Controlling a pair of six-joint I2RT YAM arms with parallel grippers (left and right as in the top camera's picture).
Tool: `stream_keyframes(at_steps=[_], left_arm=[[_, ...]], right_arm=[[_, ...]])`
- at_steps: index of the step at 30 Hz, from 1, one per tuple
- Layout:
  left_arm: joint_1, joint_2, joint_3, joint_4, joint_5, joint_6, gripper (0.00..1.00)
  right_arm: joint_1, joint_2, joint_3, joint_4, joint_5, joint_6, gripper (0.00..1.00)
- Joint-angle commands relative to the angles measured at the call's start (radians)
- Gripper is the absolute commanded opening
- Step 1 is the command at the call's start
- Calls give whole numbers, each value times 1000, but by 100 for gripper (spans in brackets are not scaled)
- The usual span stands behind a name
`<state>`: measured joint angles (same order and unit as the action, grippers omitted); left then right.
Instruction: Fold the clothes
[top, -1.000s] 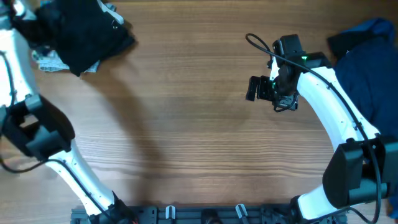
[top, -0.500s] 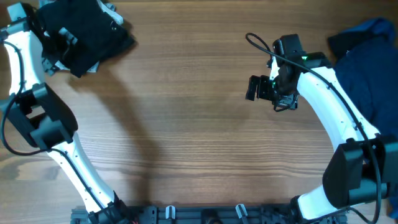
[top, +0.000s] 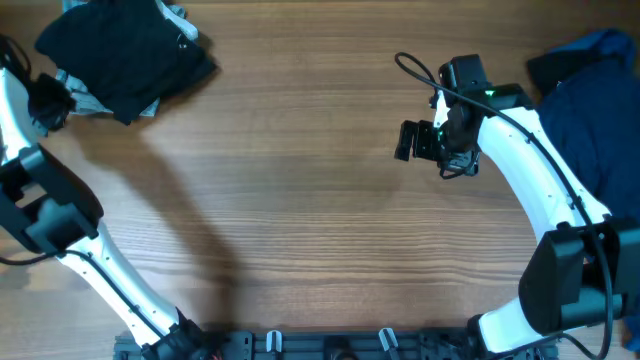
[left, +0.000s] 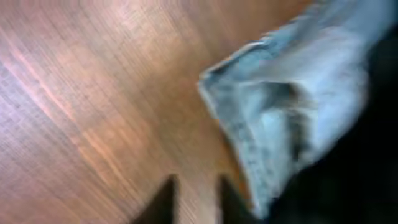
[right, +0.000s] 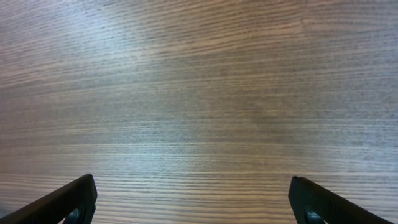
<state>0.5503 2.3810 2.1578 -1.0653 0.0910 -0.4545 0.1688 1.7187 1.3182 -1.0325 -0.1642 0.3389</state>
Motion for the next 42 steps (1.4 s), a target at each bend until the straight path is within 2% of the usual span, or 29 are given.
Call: stream_keyframes(at_steps=[1,4,8,16,20,23,24,29,33,36,40,42], left_arm=[[-35,-217,2,76,105,24,4],[-72,-300,2,204,106,31,4],[-129,-271,2,378,98,82,4],[-172,-9,2,620,57,111,4],[-166,140,2,724,-77,111,4],[-153,209,2,735,-153,114,6],[-148,214,2,732,-153,128,4],[-132,163,2,715,-148,187,4],[-144,-2,2,648,-46,185,4],[-167,-60,2,598,14,185,12],[-220,-42,2,477,29,143,6],[-251,-2,0,461,35,144,6]], right_arm=[[0,13,2,3,-9,-6,100],[0,13,2,22,-9,-5,100],[0,13,2,37,-9,3,100],[0,13,2,32,-8,0,100],[0,13,2,26,-8,-3,100],[0,13,2,25,-8,-3,100],[0,13,2,25,-8,-6,100],[0,13,2,13,-8,-8,100],[0,13,2,11,-8,-18,100],[0,13,2,12,-9,-18,100],[0,13,2,22,-9,-14,100],[0,13,2,22,-9,-14,100]])
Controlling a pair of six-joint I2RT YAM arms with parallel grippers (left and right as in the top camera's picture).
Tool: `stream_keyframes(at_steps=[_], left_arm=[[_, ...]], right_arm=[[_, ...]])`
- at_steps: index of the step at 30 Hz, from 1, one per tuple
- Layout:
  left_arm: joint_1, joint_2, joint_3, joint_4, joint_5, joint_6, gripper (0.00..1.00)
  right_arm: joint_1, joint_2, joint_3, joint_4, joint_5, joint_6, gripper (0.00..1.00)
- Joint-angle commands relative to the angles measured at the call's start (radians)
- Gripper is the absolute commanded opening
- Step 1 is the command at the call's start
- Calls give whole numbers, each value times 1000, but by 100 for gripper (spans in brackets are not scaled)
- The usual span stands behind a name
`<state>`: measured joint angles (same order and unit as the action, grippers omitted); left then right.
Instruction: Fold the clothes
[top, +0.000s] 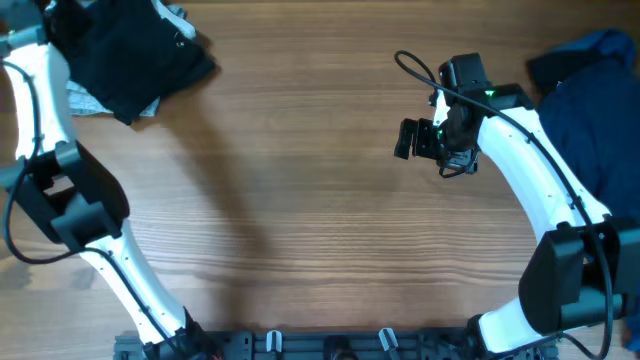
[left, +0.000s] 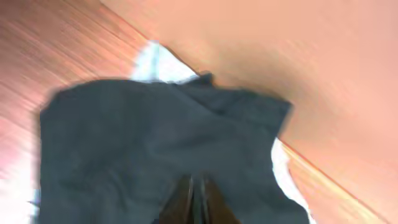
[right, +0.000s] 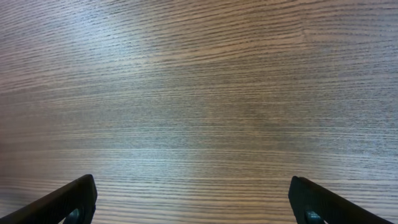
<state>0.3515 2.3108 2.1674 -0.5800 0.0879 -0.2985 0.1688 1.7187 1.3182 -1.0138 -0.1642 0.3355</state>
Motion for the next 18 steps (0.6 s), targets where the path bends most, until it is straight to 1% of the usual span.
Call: stream_keyframes(at_steps=[1,4,6,10,13,15,18], left_arm=[[-68,99,-10,-21,39,-12,7],[-93,174,-10,-2,33,-12,9],[-104,254,-10,6,23,-12,11],[-92,307,-10,-16,-26,0,9],[-79,266,-9,-24,-24,0,6],[-74,165,-9,-50,-25,1,5],[-74,37,-9,-48,-34,3,6]], right_arm=[[0,13,2,3,-9,-11,100],[0,13,2,3,-9,-11,99],[0,13,2,3,-9,-10,100],[0,13,2,4,-9,-14,100],[0,13,2,7,-9,-18,100],[0,13,2,12,-9,-18,100],[0,13,2,11,-9,-18,100]])
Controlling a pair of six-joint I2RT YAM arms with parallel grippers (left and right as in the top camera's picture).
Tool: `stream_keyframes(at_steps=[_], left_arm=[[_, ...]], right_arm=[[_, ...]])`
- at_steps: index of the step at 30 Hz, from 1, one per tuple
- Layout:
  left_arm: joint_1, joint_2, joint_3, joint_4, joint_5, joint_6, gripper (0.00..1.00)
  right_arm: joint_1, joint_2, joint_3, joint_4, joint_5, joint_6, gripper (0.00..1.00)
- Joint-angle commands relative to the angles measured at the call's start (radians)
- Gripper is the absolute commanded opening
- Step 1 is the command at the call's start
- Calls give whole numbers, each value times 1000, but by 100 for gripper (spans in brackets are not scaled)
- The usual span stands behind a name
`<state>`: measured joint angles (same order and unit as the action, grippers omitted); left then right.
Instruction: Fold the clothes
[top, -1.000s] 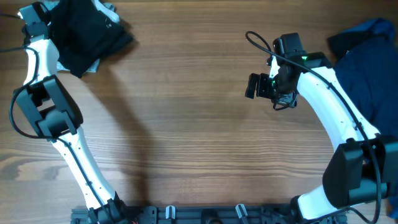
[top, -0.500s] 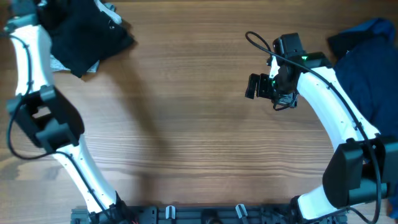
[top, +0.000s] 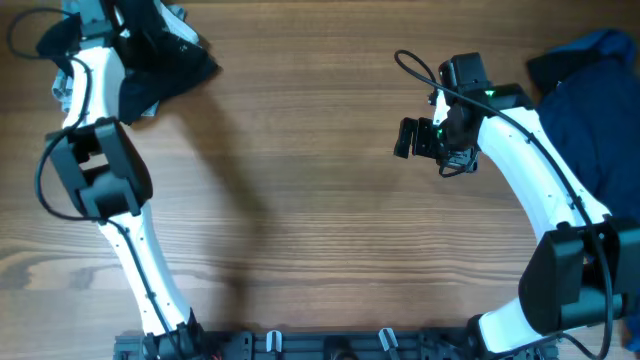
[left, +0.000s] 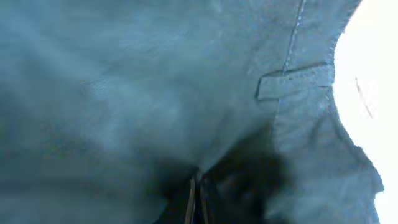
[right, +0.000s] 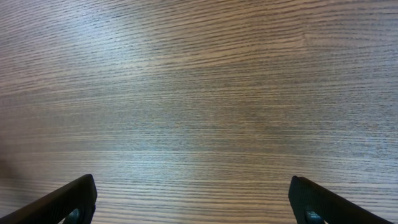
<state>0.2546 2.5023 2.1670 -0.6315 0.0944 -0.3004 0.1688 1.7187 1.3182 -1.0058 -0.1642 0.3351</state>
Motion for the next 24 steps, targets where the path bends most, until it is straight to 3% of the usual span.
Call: stream_keyframes(at_steps=[1,5,10,14,18,24], left_arm=[[24,-179,-9,16,-49,5,6],[36,-207,-9,112,-118,6,8],[73,-115,-9,192,-119,6,6],[111,-16,-9,177,-120,6,11],[157,64,-9,125,-141,9,7],[184,-26,-9,126,-137,9,4]], right_arm=[[0,13,2,4,-9,-17,100],[0,13,2,12,-9,-17,100],[0,13,2,14,-9,-17,100],[0,13,2,14,-9,-17,100],[0,13,2,16,-8,-18,100],[0,13,2,17,-9,-18,99]])
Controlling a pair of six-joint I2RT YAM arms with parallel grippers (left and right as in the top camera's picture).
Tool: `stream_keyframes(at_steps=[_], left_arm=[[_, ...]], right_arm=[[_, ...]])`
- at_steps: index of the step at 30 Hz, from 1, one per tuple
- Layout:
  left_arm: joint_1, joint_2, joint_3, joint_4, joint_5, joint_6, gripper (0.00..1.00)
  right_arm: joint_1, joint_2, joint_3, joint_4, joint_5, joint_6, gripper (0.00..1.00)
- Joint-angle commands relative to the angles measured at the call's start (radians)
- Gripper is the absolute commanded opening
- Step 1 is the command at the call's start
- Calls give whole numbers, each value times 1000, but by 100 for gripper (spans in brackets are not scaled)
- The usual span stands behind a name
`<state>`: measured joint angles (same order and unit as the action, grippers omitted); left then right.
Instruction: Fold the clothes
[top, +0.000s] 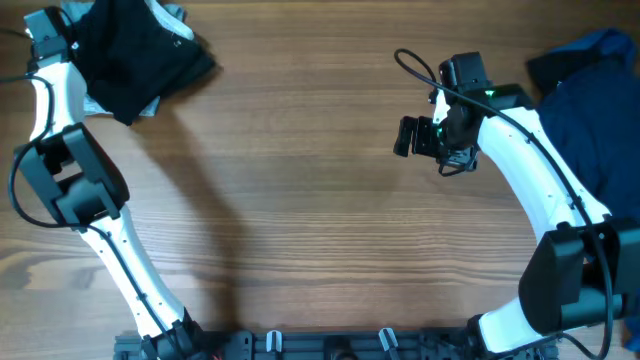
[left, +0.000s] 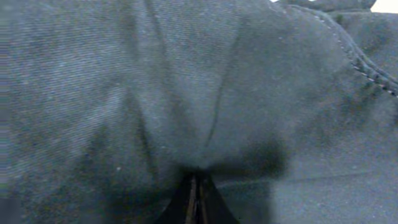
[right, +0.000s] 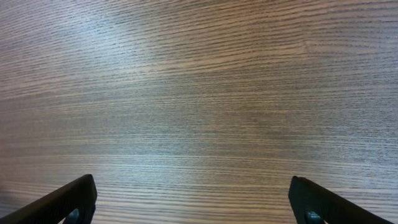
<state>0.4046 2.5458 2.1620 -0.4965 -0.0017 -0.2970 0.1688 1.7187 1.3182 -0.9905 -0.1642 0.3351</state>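
A black garment (top: 135, 55) lies crumpled at the table's far left corner, over a light grey cloth (top: 96, 101). My left gripper (top: 48, 25) is at that pile's left edge. In the left wrist view it (left: 198, 186) is shut, its tips against dark fabric (left: 186, 93) that fills the frame and creases toward them. No cloth shows between the fingers. A navy garment (top: 590, 110) lies heaped at the right edge. My right gripper (top: 405, 138) hovers open over bare wood (right: 199, 93), left of the navy heap, holding nothing (right: 193, 205).
The wooden table (top: 320, 230) stretches between the two piles. A black cable (top: 415, 68) loops off the right wrist. The left arm's white links (top: 45, 95) run down the left edge.
My left gripper has moved left, from over the black garment's top to the pile's left edge, still shut. The black garment has settled back flatter. The right arm has not moved.
My left gripper was slightly open beside the grey cloth at the pile's near left. Then it was shut at the table's far corner above the black garment, then shut over its top, and now against dark fabric at the left edge. The right gripper stayed open throughout.
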Motion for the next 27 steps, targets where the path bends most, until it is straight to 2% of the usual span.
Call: stream_keyframes(at_steps=[1,8,11,14,16,17,21,25,27], left_arm=[[31,-106,-4,-9,-41,5,4],[0,-238,-4,-24,48,-10,7],[-17,-205,-4,-27,62,-25,10],[-31,-139,-4,40,61,-25,14],[-34,-89,-4,113,60,-25,24],[-34,-54,-4,172,61,-25,25],[-32,50,-4,331,61,-25,21],[-32,126,-4,311,61,-21,22],[-32,138,-4,278,60,-20,17]], right_arm=[[0,13,2,2,-9,-18,100],[0,13,2,6,-9,-18,100],[0,13,2,3,-9,-18,100],[0,13,2,-2,-9,-18,99],[0,13,2,-12,-9,-18,100],[0,13,2,-17,-9,-18,100],[0,13,2,-24,-9,-15,100],[0,13,2,-24,-10,-9,100],[0,13,2,-24,-18,-10,100]])
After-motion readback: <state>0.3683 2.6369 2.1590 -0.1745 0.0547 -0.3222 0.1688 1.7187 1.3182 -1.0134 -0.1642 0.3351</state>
